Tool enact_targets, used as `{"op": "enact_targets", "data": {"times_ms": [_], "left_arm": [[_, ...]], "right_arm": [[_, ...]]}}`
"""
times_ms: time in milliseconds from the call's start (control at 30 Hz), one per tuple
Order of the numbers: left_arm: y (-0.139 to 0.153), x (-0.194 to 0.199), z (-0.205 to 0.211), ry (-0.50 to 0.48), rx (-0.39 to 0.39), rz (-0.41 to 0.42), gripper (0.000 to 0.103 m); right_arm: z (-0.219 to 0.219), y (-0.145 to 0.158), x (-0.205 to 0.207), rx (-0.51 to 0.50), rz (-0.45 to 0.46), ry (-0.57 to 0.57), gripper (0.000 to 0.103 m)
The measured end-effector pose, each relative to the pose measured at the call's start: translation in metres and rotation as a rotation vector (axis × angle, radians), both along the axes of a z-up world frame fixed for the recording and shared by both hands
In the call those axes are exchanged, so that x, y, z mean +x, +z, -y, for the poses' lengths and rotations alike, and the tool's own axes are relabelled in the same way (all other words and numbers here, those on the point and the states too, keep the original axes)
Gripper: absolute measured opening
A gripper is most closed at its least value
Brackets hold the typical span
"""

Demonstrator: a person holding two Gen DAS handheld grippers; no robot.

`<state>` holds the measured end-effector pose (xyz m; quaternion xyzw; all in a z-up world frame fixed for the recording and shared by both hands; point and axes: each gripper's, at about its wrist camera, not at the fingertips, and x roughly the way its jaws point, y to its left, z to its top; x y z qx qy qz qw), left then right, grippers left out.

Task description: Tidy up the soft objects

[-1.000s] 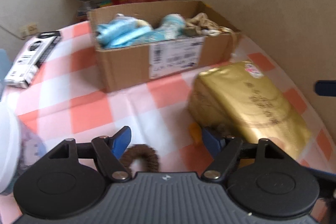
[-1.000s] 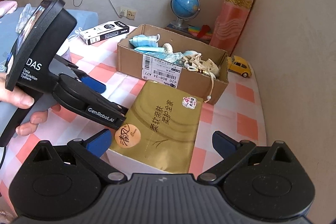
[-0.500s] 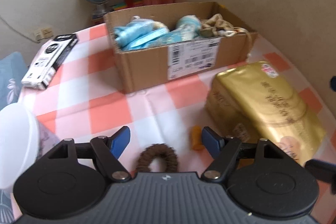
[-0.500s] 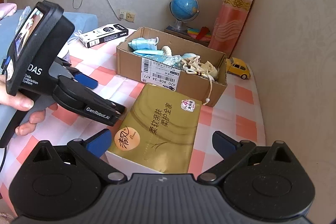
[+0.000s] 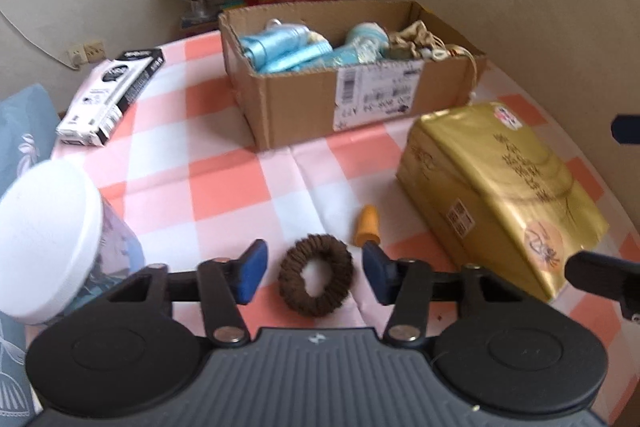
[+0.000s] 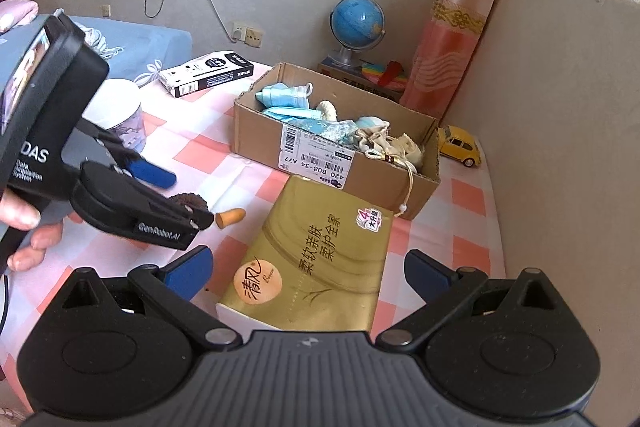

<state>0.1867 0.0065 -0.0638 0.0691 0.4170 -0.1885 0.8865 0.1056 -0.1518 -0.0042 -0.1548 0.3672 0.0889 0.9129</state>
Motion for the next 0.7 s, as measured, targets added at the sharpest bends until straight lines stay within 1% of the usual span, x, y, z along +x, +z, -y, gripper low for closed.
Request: {"op": "enact_targets", "data": {"times_ms": [33, 67, 100, 133, 200, 300, 400, 500, 533, 600, 633, 667, 700], "left_arm": [[-0.002, 0.001, 0.0, -0.005, -0.006, -0.012, 0.048], [-0.003, 0.0, 0.0, -0.012, -0.013, -0.023, 0.043], [-0.005, -0.001, 0.001, -0.018, -0.014, -0.026, 0.036], [-0.006, -0.001, 0.001, -0.024, -0.013, -0.028, 0.035], [-0.008, -0.002, 0.003, -0.03, -0.014, -0.031, 0.028], [-0.009, -0.002, 0.002, -0.027, -0.033, -0.04, 0.027], [-0.007, -0.003, 0.001, -0.018, -0.039, -0.041, 0.027], [-0.002, -0.004, -0.002, -0.006, -0.054, -0.038, 0.027], [0.0, -0.006, -0.003, 0.001, -0.059, -0.034, 0.027], [0.003, -0.008, -0.006, 0.012, -0.066, -0.033, 0.027], [0.005, -0.009, -0.007, 0.018, -0.07, -0.032, 0.027], [0.005, -0.01, -0.008, 0.022, -0.07, -0.033, 0.027], [0.006, -0.011, -0.009, 0.03, -0.069, -0.033, 0.027]], "right_arm": [[-0.001, 0.0, 0.0, -0.001, -0.001, 0.001, 0.103], [-0.001, 0.0, 0.001, -0.004, -0.001, 0.001, 0.103], [-0.002, 0.0, 0.001, -0.009, -0.001, 0.0, 0.103], [-0.003, 0.0, 0.002, -0.01, -0.002, 0.002, 0.103], [-0.004, 0.0, 0.003, -0.013, -0.005, 0.009, 0.103], [-0.007, 0.0, 0.006, -0.035, -0.007, 0.049, 0.103], [-0.013, 0.002, 0.013, -0.073, -0.012, 0.152, 0.101], [-0.022, 0.006, 0.026, -0.131, -0.027, 0.296, 0.098], [-0.025, 0.008, 0.033, -0.146, -0.048, 0.353, 0.094], [-0.031, 0.009, 0.048, -0.169, -0.094, 0.437, 0.088], [-0.033, 0.011, 0.057, -0.174, -0.105, 0.466, 0.086], [-0.036, 0.014, 0.067, -0.156, -0.109, 0.483, 0.085], [-0.039, 0.016, 0.076, -0.14, -0.131, 0.518, 0.085]]}}
